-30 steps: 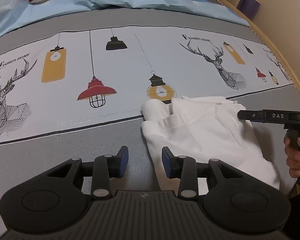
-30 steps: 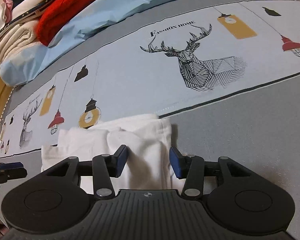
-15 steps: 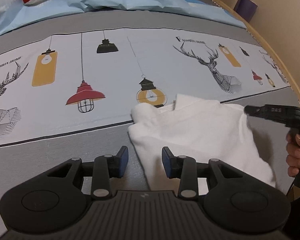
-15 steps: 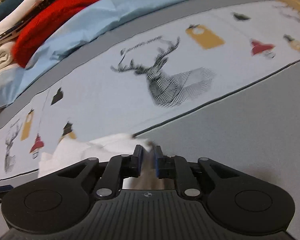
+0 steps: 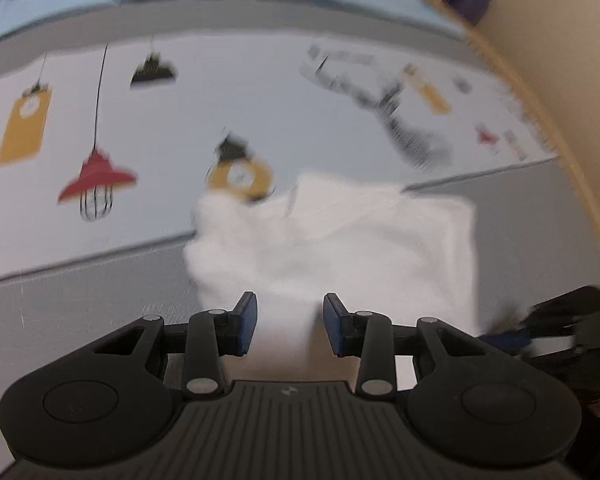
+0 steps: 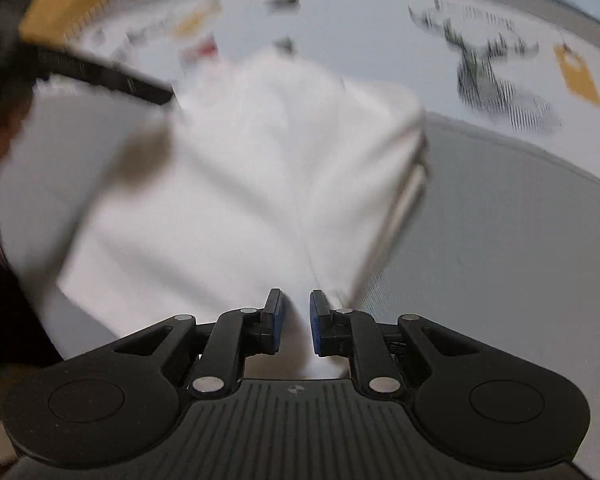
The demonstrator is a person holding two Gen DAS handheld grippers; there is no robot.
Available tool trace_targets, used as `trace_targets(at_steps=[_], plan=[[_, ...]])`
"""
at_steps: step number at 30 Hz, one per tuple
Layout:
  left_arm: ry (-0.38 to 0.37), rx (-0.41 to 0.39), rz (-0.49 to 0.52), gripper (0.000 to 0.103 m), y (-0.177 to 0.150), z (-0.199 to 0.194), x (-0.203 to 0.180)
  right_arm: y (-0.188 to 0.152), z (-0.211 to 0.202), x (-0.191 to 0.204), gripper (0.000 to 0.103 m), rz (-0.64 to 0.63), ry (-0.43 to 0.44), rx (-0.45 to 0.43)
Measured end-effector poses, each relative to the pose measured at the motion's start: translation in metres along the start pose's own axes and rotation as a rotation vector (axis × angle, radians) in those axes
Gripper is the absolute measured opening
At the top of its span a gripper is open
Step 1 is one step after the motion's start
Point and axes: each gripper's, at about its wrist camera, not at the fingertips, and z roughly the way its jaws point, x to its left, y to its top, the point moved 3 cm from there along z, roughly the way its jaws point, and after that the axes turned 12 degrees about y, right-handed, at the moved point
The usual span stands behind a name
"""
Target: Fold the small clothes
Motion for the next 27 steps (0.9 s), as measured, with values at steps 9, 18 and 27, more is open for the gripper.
trace_targets(at_steps=[9,18,27], plan=[[-0.009,0.031,-0.127,0.044,-0.002,-0.001,0.021,-0.001,-0.020,0.000,0.016,0.048,0.117,-0.035],[0.022,0.174,-0.160,0.086,-0.014,0.019,0.026,0.009,-0.017,-0.003,0.033,0.051,0.079,-0.033],[-0.065,0.219,-0.280,0.086,-0.014,0.040,0.025,0.030,-0.002,-0.045,0.064,0.369,0.038,-0.146]])
